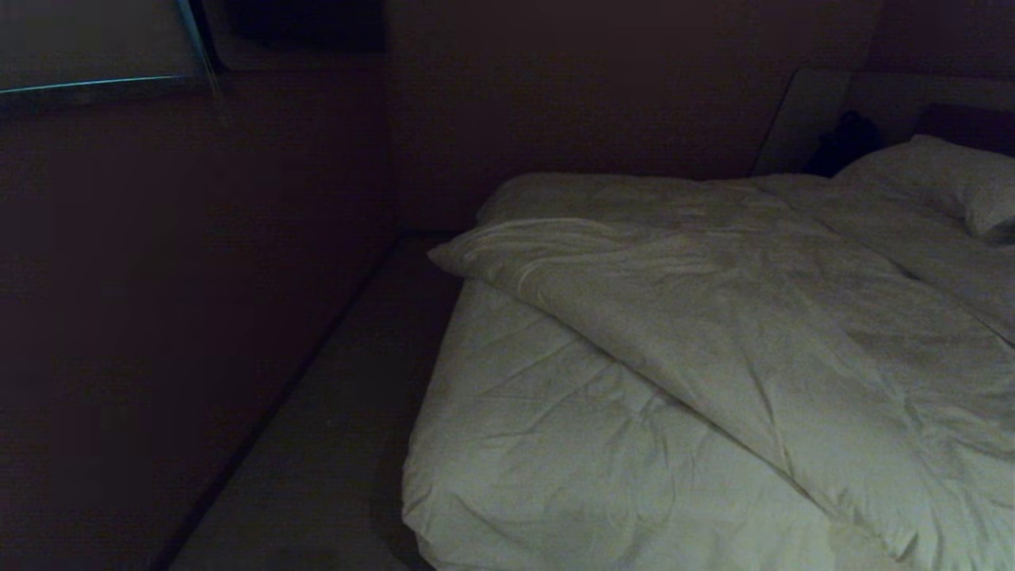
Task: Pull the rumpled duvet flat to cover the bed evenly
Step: Hold the folded corner of the quilt
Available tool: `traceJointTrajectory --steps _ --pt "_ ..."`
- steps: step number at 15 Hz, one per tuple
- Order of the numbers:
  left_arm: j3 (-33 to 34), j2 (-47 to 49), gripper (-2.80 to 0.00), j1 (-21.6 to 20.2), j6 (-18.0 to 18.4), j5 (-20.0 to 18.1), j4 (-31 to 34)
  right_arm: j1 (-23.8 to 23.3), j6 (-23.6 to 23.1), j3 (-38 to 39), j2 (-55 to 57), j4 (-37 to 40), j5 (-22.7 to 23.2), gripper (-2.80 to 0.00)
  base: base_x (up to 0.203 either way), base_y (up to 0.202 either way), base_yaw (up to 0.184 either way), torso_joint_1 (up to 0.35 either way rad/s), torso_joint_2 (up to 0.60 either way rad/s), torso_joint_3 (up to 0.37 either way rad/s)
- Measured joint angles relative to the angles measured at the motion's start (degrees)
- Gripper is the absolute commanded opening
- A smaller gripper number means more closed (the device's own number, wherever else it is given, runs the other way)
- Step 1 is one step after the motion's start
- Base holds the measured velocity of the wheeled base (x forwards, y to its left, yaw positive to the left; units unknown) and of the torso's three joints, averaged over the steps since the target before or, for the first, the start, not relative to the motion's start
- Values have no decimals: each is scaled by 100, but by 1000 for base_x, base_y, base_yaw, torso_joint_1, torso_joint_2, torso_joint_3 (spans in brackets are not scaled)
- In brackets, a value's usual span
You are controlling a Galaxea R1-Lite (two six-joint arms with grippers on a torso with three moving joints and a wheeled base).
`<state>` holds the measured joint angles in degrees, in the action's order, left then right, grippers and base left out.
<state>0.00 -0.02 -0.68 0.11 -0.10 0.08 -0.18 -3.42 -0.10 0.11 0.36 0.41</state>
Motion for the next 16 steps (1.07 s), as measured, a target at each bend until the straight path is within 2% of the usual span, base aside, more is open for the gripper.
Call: traceJointTrajectory --steps 3,8,12,16 --pt "0 0 -280 0 -1 2 2 0 -7 -138 1 58 5 -280 0 0 0 0 0 0" --pt "0 0 -280 0 -1 0 1 1 78 -1507 393 353 208 -280 0 0 0 0 0 0" --pt "0 0 -280 0 -1 2 2 7 471 -2934 1784 377 549 -280 0 0 0 0 0 0" --pt "0 0 -280 0 -3 2 2 5 916 -4380 3543 4 762 -280 0 0 0 0 0 0"
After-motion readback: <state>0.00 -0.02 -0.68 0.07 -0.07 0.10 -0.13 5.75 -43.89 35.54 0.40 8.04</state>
